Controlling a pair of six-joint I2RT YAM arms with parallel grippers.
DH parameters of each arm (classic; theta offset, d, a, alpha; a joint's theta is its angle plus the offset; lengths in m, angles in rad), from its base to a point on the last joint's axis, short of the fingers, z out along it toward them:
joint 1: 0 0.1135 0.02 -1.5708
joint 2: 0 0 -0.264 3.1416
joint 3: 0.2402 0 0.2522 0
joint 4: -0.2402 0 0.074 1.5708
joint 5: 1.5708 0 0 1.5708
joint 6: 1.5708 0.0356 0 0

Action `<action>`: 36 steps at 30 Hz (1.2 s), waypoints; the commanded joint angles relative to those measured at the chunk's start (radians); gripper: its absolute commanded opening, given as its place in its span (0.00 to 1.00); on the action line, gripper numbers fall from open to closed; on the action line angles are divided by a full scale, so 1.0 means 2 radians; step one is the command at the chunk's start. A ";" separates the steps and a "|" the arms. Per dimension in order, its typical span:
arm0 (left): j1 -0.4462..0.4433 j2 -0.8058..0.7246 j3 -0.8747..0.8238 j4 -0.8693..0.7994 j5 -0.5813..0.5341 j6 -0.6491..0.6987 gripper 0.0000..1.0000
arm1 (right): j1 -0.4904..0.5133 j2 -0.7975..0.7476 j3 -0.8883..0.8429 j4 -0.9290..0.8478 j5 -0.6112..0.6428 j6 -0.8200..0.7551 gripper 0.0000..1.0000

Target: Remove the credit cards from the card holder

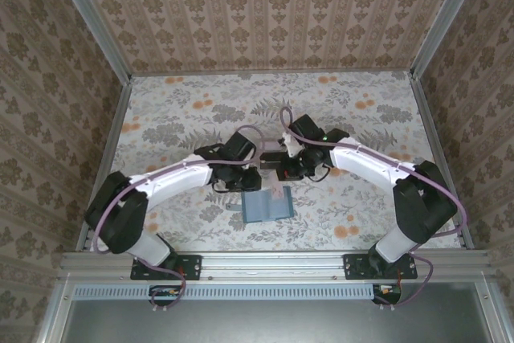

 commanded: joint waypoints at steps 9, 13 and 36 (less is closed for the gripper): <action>0.091 -0.136 -0.098 -0.013 -0.020 0.022 0.28 | -0.003 0.007 0.141 -0.131 0.143 -0.455 0.00; 0.117 -0.177 -0.131 -0.016 -0.014 0.022 0.30 | -0.004 0.034 0.184 -0.135 0.154 -0.564 0.00; 0.155 -0.243 -0.174 -0.040 -0.003 0.017 0.36 | -0.007 0.293 0.483 -0.315 0.197 -0.685 0.00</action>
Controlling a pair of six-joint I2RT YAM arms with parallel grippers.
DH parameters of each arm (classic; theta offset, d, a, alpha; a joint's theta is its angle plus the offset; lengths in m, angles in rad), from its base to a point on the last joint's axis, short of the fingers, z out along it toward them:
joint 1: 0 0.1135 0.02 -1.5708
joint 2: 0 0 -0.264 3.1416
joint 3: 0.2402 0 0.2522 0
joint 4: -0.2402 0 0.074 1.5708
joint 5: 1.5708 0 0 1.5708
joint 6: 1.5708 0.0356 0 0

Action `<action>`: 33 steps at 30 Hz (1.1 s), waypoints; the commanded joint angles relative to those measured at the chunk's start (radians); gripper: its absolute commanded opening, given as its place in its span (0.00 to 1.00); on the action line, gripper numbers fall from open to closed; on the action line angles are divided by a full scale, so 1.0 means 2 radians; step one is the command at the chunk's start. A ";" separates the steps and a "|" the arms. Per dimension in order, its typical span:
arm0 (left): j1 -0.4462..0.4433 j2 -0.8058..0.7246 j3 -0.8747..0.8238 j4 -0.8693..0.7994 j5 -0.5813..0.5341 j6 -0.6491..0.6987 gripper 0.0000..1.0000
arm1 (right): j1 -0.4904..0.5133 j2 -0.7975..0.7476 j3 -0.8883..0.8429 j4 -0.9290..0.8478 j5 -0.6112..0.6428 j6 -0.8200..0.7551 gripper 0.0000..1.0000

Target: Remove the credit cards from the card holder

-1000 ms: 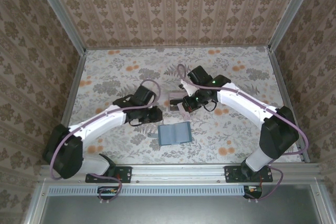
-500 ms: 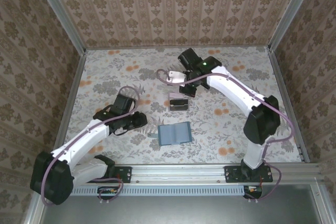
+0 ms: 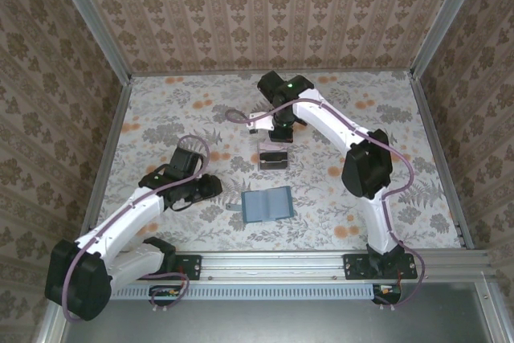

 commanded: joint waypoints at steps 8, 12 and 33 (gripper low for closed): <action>0.010 -0.007 -0.006 -0.019 0.011 0.006 0.37 | 0.001 0.066 0.075 -0.055 0.007 -0.022 0.00; 0.012 -0.009 -0.007 -0.019 0.011 0.008 0.38 | 0.004 0.083 0.092 -0.070 0.001 -0.024 0.00; 0.030 0.036 0.035 -0.002 -0.034 0.046 0.64 | -0.025 -0.089 -0.094 0.145 0.020 0.089 0.38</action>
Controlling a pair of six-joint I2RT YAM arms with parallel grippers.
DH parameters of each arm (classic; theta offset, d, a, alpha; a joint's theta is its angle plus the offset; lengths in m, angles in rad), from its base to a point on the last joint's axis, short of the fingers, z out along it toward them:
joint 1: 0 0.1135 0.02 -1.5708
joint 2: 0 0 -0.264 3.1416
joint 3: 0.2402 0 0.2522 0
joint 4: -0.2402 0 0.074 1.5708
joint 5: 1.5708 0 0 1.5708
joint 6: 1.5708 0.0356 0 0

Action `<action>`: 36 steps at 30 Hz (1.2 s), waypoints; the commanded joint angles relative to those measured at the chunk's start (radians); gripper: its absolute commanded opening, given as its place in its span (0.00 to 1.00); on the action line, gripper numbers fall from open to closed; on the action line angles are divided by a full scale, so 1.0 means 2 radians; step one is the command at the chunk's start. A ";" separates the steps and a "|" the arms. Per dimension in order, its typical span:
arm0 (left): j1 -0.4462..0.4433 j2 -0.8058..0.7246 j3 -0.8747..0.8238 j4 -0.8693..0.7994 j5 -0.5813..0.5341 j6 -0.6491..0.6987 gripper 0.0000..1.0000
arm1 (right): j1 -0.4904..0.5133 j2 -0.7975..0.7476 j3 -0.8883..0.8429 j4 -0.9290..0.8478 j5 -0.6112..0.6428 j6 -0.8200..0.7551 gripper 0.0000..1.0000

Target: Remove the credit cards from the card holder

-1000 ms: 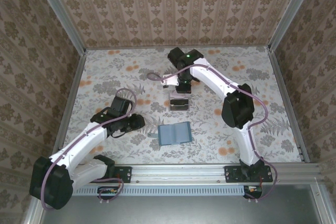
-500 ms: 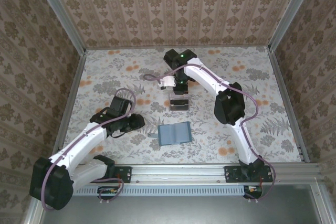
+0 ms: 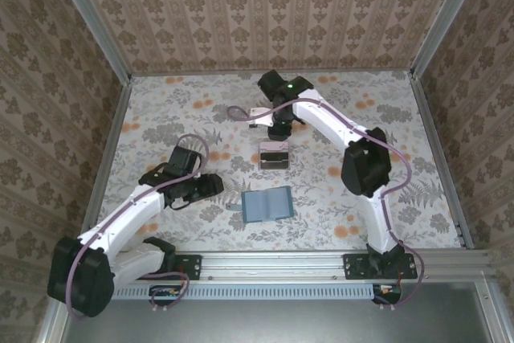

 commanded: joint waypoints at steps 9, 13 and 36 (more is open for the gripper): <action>0.051 0.079 0.090 0.032 -0.169 0.117 1.00 | -0.093 -0.256 -0.328 0.307 0.005 0.191 0.94; 0.064 0.089 0.091 0.077 -0.263 0.169 0.99 | -0.134 -0.307 -0.434 0.388 0.030 0.263 1.00; 0.227 0.217 -0.027 0.541 -0.192 0.313 1.00 | -0.283 -0.305 -0.755 0.876 0.016 0.447 1.00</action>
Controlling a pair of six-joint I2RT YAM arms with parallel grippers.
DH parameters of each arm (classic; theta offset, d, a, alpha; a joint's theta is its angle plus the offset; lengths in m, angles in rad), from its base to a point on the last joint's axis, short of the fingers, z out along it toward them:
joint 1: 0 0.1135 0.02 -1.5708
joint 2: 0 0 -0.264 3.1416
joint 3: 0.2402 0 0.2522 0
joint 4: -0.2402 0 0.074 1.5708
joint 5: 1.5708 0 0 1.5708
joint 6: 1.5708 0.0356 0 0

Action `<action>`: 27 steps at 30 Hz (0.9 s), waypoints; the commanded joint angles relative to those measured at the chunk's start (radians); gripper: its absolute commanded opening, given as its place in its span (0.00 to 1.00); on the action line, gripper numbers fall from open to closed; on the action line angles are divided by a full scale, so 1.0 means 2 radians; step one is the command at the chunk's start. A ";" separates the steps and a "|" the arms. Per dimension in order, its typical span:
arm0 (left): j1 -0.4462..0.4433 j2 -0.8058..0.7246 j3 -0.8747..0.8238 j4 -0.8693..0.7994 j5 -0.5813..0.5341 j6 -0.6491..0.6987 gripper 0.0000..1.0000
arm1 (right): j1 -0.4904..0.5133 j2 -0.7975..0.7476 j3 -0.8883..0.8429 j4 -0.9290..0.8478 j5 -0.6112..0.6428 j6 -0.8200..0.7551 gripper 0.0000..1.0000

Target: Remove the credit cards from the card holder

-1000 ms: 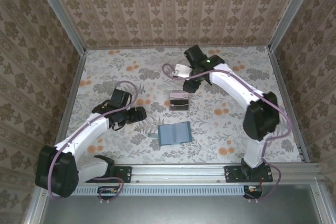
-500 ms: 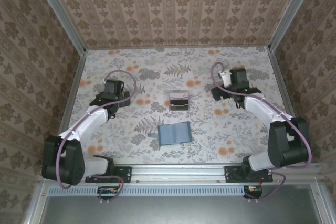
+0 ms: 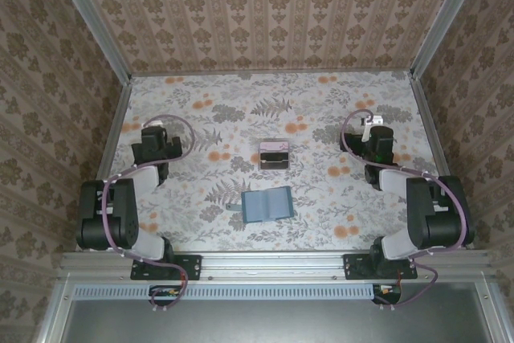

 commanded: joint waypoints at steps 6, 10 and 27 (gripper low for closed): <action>-0.001 0.021 -0.013 0.105 0.085 0.039 1.00 | 0.012 0.024 -0.049 0.137 -0.015 -0.004 1.00; 0.000 0.013 -0.042 0.149 0.097 0.042 1.00 | 0.013 0.026 -0.050 0.139 -0.013 -0.004 1.00; -0.017 0.033 -0.094 0.260 0.071 0.055 1.00 | 0.015 0.027 -0.048 0.135 -0.012 -0.005 1.00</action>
